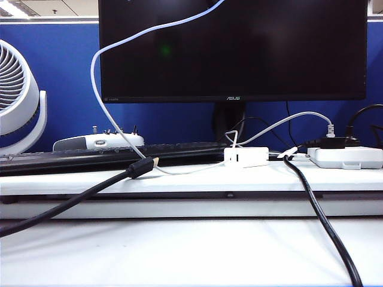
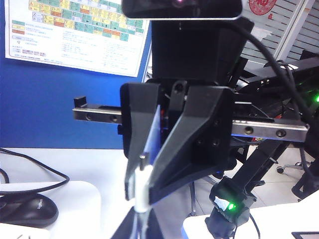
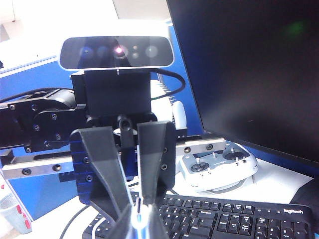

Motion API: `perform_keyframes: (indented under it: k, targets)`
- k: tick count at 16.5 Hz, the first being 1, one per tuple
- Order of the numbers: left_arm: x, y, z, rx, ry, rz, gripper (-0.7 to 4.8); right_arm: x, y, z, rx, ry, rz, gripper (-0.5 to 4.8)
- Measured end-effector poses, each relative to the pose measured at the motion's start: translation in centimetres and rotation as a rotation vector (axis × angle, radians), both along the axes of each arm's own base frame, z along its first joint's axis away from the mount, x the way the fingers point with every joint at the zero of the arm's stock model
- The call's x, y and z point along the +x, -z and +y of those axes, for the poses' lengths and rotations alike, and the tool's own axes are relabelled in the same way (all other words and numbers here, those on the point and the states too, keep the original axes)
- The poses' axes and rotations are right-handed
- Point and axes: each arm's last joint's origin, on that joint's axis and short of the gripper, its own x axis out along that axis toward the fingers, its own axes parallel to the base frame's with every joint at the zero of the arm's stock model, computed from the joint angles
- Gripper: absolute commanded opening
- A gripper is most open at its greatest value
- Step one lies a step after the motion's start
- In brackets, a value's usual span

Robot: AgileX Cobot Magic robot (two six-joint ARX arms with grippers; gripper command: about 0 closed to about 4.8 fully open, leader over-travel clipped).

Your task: Pick up the Type-C charging cable and the charging base, insert one end of the Type-C charger into the corresponding slot on the base, and finally place the plugged-in charger back on the table.

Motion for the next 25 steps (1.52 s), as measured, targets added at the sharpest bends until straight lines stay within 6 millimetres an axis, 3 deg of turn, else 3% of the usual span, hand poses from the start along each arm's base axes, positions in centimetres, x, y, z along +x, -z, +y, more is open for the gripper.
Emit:
perform_keyframes:
  k: [2,3,9,11,13,14,16,18,21,25]
  targets:
    - [0.0,0.0,0.0,0.007,0.0,0.018,2.09,0.0,0.0,0.0,0.0,0.0,0.0,0.0]
    - [0.0,0.0,0.0,0.01,-0.001,0.025,2.42,0.0,0.0,0.0,-0.001,-0.002,0.0,0.0]
    - [0.8,0.0,0.8,0.021,-0.082,0.03,2.43,0.4,0.4,-1.9,-0.041,0.06,0.015,-0.01]
    - [1.7,0.7,0.8,0.107,-0.423,0.024,2.43,0.0,0.1,-3.4,-0.072,0.111,-0.015,0.0]
    - [1.9,2.0,0.3,0.206,-0.563,-0.01,2.47,-0.3,-0.1,-4.2,-0.077,0.144,-0.031,0.0]
    - [1.4,3.6,-0.9,0.31,-0.605,-0.041,2.47,-0.4,-0.1,-4.3,-0.078,0.132,-0.031,-0.01]
    - [0.6,5.6,-2.8,0.431,-0.636,-0.088,2.47,-0.5,0.2,-4.0,-0.087,0.065,0.005,0.0]
    - [0.4,6.4,-3.5,0.469,-0.635,-0.095,2.47,-0.6,0.4,-3.9,-0.09,0.018,0.024,-0.01]
    - [1.3,10.4,-4.2,0.633,-0.688,-0.052,2.47,-2.4,-1.0,-4.0,-0.085,0.004,-0.057,-0.01]
    - [0.9,11.4,-5.2,0.683,-0.713,-0.093,2.49,-2.3,-0.9,-3.8,-0.072,-0.017,-0.035,0.0]
